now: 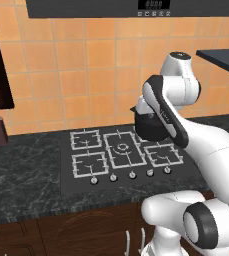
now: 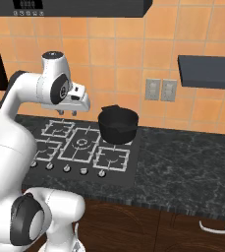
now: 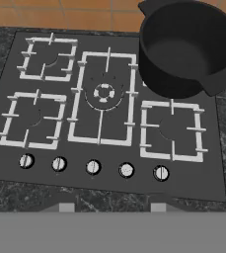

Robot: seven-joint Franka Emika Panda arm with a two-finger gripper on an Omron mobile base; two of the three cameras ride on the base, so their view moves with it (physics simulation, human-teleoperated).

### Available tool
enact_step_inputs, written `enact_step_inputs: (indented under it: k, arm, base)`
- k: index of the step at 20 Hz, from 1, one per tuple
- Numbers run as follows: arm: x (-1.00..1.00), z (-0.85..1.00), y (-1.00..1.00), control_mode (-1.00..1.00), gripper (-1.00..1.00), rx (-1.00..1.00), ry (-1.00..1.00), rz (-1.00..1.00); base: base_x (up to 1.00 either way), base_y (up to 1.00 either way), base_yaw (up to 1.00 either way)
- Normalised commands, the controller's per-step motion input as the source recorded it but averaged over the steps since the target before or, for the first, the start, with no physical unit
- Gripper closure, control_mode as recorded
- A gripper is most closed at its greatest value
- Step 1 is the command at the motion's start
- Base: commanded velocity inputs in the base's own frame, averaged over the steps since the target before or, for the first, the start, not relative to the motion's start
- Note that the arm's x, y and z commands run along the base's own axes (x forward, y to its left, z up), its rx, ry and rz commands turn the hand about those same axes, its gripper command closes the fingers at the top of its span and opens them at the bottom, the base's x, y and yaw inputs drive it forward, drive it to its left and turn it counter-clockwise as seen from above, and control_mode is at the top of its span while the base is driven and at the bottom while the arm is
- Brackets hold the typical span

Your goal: Turn off the rear right burner of the stove.

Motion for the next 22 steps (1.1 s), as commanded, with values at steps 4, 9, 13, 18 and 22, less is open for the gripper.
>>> enact_step_inputs:
  k: [4, 9, 13, 18, 22]
  arm:
    - [-0.11, -0.03, 0.00, -1.00, -1.00, 0.00, 0.00, 0.00]
    - [-0.25, -0.10, -0.14, -1.00, -1.00, -0.01, -0.01, 0.13]
    - [-0.26, -0.06, -0.29, -1.00, -1.00, -0.05, 0.00, 0.32]
    - [-0.13, -0.02, -0.25, -1.00, -1.00, -0.07, 0.00, 0.37]
    - [0.00, -0.05, -0.15, -1.00, -1.00, -0.06, 0.00, 0.41]
  base:
    - [0.00, 0.00, 0.00]
    - [0.00, 0.00, 0.00]
    - [0.00, 0.00, 0.00]
    - [0.00, 0.00, 0.00]
    - [0.00, 0.00, 0.00]
